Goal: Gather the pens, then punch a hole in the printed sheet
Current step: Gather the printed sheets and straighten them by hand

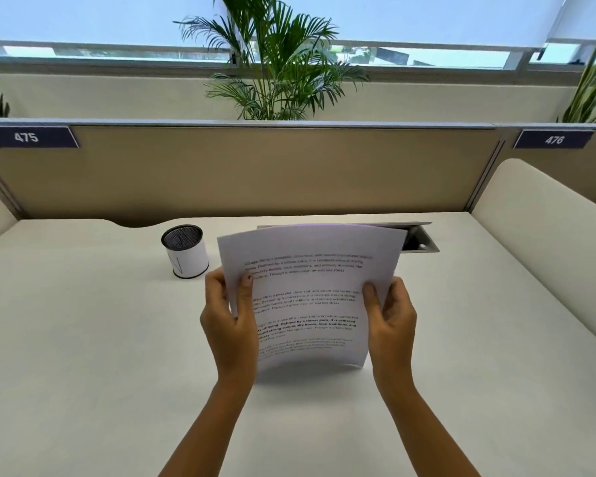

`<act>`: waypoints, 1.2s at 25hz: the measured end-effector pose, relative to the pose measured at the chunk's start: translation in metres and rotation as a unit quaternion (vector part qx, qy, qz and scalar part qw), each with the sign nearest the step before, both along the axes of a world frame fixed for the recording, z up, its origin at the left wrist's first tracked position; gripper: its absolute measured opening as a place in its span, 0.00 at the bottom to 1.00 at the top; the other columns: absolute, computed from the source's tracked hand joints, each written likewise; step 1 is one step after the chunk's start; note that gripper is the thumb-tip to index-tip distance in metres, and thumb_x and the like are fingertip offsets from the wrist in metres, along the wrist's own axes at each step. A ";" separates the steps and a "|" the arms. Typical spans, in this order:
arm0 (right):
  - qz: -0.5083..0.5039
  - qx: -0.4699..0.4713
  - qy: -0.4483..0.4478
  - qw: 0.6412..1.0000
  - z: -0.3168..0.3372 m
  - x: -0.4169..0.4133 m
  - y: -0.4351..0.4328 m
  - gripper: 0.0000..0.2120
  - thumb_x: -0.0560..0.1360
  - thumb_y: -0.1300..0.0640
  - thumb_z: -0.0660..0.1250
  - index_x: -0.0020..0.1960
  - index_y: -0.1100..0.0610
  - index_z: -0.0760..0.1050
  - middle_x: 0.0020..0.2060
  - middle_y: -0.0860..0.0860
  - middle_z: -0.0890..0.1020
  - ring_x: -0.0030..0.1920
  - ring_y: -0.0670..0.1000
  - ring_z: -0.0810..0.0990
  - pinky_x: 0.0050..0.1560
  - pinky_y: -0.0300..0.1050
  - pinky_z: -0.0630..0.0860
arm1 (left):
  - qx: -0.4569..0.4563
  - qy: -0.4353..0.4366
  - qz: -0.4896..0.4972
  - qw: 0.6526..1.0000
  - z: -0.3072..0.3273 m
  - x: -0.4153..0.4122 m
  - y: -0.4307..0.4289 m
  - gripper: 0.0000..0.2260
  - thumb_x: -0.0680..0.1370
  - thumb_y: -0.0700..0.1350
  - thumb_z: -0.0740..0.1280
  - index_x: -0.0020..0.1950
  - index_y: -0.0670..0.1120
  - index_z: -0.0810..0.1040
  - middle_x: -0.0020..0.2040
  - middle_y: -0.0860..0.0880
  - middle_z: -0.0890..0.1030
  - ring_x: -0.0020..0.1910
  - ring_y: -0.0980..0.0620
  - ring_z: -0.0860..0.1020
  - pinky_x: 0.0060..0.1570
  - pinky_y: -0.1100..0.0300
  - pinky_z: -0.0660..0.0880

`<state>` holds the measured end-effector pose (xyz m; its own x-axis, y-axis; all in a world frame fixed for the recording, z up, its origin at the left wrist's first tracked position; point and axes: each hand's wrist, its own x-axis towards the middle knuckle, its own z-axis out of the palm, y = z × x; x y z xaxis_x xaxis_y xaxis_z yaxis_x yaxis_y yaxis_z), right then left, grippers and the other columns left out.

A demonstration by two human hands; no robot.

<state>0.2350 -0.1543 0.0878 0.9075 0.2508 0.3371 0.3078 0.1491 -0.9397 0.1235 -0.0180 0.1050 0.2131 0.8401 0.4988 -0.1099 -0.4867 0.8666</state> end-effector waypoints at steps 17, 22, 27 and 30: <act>0.003 0.005 0.020 1.000 -0.022 -0.007 -0.009 0.07 0.80 0.63 0.59 0.44 0.57 0.71 0.38 0.43 0.81 0.38 0.42 0.77 0.37 0.32 0.76 | -0.090 0.000 -0.036 0.995 -0.020 -0.008 -0.014 0.08 0.82 0.47 0.54 0.45 0.52 0.68 0.36 0.63 0.77 0.35 0.63 0.76 0.30 0.73 0.70; 0.005 0.007 0.025 1.000 -0.027 -0.011 -0.009 0.09 0.80 0.65 0.59 0.43 0.57 0.70 0.36 0.41 0.79 0.37 0.40 0.75 0.37 0.28 0.73 | -0.096 0.014 -0.032 0.995 -0.028 -0.012 -0.012 0.08 0.82 0.48 0.54 0.44 0.55 0.68 0.36 0.61 0.77 0.35 0.60 0.76 0.31 0.68 0.73; -0.005 0.004 0.031 1.000 -0.032 -0.013 -0.007 0.09 0.80 0.65 0.58 0.43 0.55 0.71 0.37 0.40 0.79 0.37 0.39 0.76 0.36 0.27 0.73 | -0.103 0.026 -0.028 0.994 -0.035 -0.013 -0.015 0.09 0.81 0.47 0.55 0.43 0.56 0.68 0.36 0.63 0.77 0.36 0.62 0.76 0.30 0.72 0.71; -0.014 0.005 0.040 0.999 -0.037 -0.015 -0.005 0.09 0.80 0.65 0.59 0.43 0.55 0.71 0.37 0.40 0.79 0.37 0.40 0.75 0.38 0.27 0.73 | -0.108 0.020 -0.027 0.994 -0.039 -0.013 -0.016 0.09 0.82 0.46 0.55 0.43 0.54 0.69 0.36 0.63 0.77 0.36 0.63 0.76 0.29 0.74 0.69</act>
